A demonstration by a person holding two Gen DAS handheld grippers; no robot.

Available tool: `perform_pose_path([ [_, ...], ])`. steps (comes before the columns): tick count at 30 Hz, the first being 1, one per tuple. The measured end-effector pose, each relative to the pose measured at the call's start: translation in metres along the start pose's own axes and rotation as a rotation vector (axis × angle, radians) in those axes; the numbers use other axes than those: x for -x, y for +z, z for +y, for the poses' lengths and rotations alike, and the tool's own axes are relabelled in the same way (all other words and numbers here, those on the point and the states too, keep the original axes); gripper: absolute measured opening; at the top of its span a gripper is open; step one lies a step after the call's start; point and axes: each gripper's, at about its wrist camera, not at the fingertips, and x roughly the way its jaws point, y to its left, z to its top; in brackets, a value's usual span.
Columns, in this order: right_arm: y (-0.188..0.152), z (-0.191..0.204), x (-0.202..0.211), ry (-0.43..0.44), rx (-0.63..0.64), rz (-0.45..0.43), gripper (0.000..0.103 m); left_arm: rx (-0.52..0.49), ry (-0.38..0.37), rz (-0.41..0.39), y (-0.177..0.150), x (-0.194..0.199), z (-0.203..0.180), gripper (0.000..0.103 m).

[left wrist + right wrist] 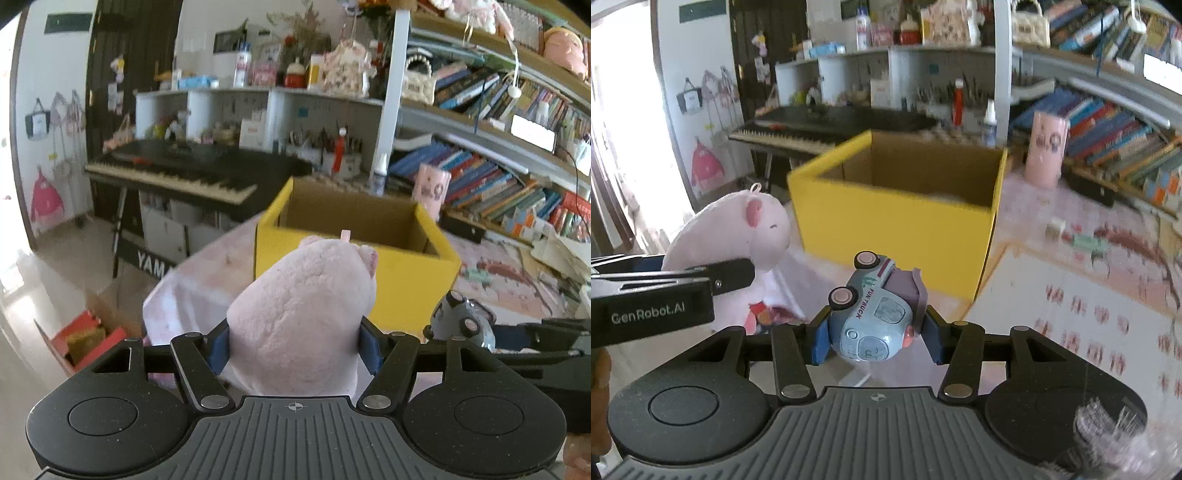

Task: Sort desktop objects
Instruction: 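Carry the plush pig and toy car over the yellow box with both grippers, then lower the pig and car into the yellow box and open both grippers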

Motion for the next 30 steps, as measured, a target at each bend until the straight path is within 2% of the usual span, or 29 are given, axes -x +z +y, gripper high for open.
perform_pose_path([
  [8,0.054,-0.025,-0.022,0.056,0.009,-0.089,0.047,-0.042,0.055,-0.104,0.041,-0.025,-0.024,0.067],
  [17,0.11,-0.063,-0.066,0.09,0.055,-0.128,0.047,-0.024,0.097,-0.158,0.082,-0.076,-0.044,0.067],
  [25,0.138,-0.091,-0.108,0.079,0.126,-0.111,0.047,-0.028,0.129,-0.14,0.096,-0.116,-0.057,0.067],
  [30,0.143,-0.096,-0.137,0.079,0.197,-0.076,0.047,-0.04,0.15,-0.072,0.096,-0.143,-0.059,0.068],
])
